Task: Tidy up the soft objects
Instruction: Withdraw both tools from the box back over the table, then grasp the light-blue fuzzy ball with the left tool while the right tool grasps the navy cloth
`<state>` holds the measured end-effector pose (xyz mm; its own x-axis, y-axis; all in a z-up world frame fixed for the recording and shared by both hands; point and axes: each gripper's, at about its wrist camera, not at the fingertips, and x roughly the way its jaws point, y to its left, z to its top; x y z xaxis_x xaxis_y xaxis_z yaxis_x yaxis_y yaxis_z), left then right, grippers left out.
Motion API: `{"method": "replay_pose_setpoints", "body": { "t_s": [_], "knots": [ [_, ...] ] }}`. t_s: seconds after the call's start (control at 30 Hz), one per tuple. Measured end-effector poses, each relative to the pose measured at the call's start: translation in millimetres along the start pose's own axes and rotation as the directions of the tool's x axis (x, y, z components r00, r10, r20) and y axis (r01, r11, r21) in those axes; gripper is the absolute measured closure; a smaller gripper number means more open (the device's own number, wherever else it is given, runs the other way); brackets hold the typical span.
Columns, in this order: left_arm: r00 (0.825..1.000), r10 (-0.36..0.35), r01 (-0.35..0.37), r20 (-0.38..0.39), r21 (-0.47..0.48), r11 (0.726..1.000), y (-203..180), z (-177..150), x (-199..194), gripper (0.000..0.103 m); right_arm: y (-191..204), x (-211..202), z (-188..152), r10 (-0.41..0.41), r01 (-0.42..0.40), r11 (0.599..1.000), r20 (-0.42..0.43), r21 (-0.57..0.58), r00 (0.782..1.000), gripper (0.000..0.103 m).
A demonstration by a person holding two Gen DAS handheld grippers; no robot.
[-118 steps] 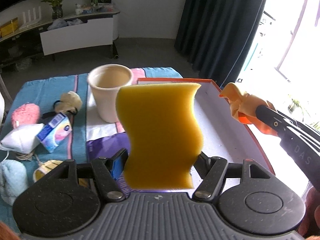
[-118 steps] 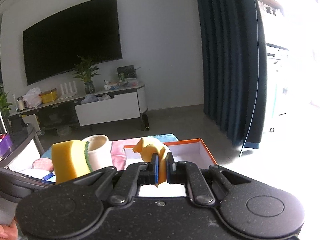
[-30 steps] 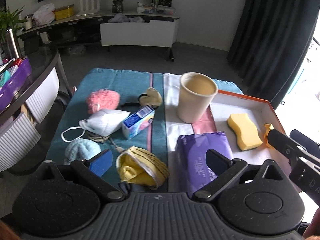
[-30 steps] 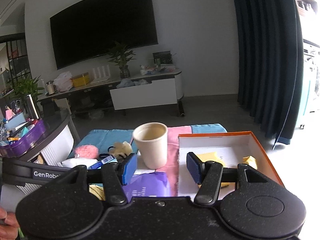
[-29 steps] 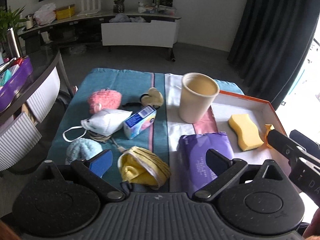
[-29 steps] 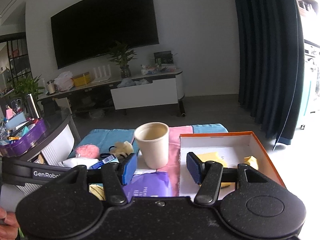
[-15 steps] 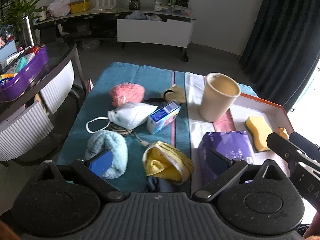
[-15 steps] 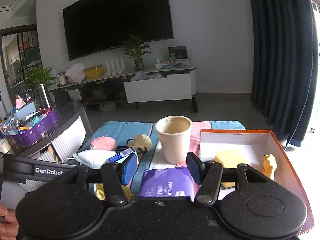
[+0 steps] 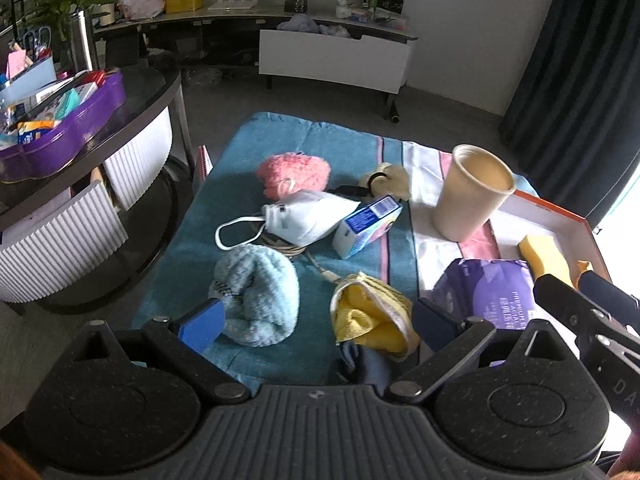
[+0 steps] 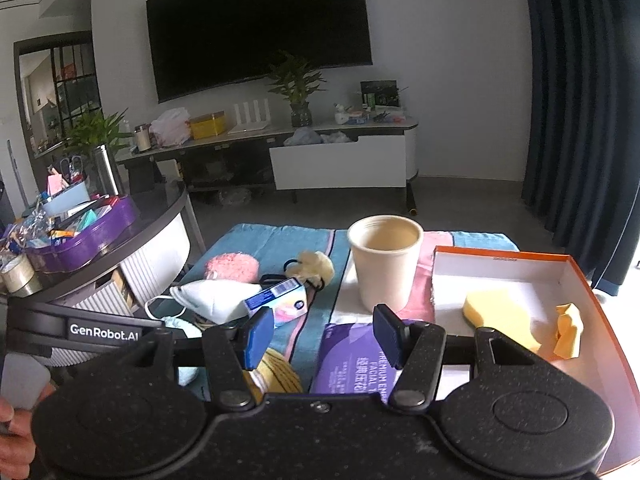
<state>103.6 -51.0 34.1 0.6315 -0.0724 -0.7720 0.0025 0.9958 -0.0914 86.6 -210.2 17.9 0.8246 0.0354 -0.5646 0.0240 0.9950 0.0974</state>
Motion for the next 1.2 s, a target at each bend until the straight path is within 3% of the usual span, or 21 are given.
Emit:
{"method": "replay_pose_setpoints", "body": {
  "t_s": [0.57, 0.9, 1.1, 1.2],
  "knots": [
    [0.999, 0.034, -0.037, -0.038, -0.055, 0.998, 35.3, -11.0, 12.5, 0.000, 21.1, 15.5, -10.7, 0.049, -0.051, 0.998, -0.054, -0.039, 0.997, 0.036],
    [0.995, 0.064, -0.072, -0.071, -0.120, 0.990, 75.0, -24.4, 33.1, 0.000, 29.0, 19.0, -22.2, 0.086, -0.092, 0.993, -0.083, -0.068, 0.993, 0.036],
    [0.998, 0.011, -0.015, -0.058, -0.076, 0.997, 73.1, -22.8, 55.3, 0.000, 37.9, 21.4, -28.9, 0.119, -0.130, 0.986, -0.105, -0.106, 0.987, 0.034],
    [0.998, 0.022, -0.024, -0.052, -0.044, 0.999, 67.5, -19.6, 69.6, 0.000, 45.2, 25.5, -32.1, 0.136, -0.152, 0.979, -0.125, -0.133, 0.983, 0.032]
  ]
}}
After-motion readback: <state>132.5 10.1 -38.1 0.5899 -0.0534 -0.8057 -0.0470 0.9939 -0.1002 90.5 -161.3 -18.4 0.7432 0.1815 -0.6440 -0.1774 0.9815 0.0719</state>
